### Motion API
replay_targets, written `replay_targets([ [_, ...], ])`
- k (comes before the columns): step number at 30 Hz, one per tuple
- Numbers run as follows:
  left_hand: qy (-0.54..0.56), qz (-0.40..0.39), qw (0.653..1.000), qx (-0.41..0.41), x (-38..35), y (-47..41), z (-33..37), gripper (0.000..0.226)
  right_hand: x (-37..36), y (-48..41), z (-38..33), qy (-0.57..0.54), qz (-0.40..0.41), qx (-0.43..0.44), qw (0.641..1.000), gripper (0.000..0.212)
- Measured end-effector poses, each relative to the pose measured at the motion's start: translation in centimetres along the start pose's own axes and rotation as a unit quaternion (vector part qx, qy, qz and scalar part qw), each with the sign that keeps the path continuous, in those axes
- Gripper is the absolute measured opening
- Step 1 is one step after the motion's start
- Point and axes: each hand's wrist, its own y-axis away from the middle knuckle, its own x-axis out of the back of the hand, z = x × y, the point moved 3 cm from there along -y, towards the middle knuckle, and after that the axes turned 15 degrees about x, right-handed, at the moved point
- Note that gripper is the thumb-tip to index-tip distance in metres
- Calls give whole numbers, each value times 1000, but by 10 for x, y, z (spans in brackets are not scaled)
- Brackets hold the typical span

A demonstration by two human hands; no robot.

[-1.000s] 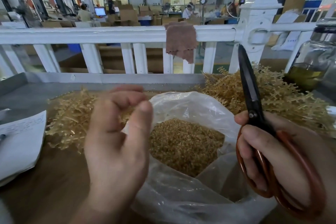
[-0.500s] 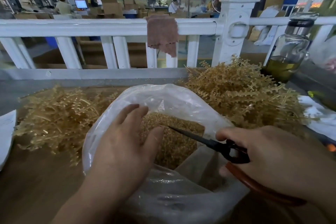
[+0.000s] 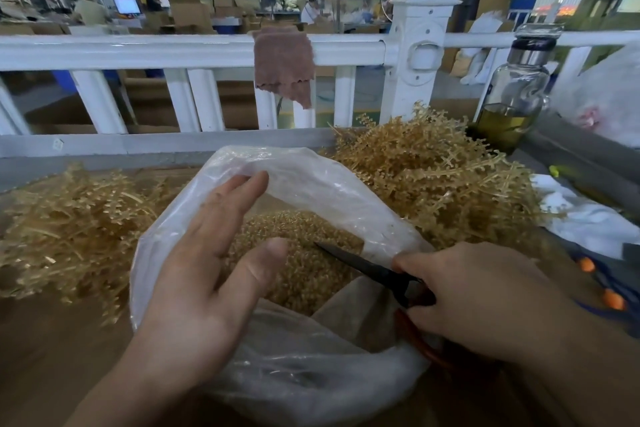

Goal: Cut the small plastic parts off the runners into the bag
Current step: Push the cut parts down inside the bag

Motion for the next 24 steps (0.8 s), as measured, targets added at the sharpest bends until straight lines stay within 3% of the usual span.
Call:
replay_targets([
  [7, -23, 1, 998, 57, -14, -1, -15, 62, -2, 5, 5, 36, 18, -13, 999, 30],
  [13, 45, -16, 996, 81, -18, -1, -13, 62, 3, -1, 17, 6, 275, -57, 960, 21],
  [19, -29, 10, 998, 60, -21, 0, -11, 56, -8, -10, 10, -28, 329, -23, 943, 25],
  [24, -85, 67, 993, 48, -16, 0, -2, 35, -8, -10, 12, -13, 359, -25, 933, 23],
])
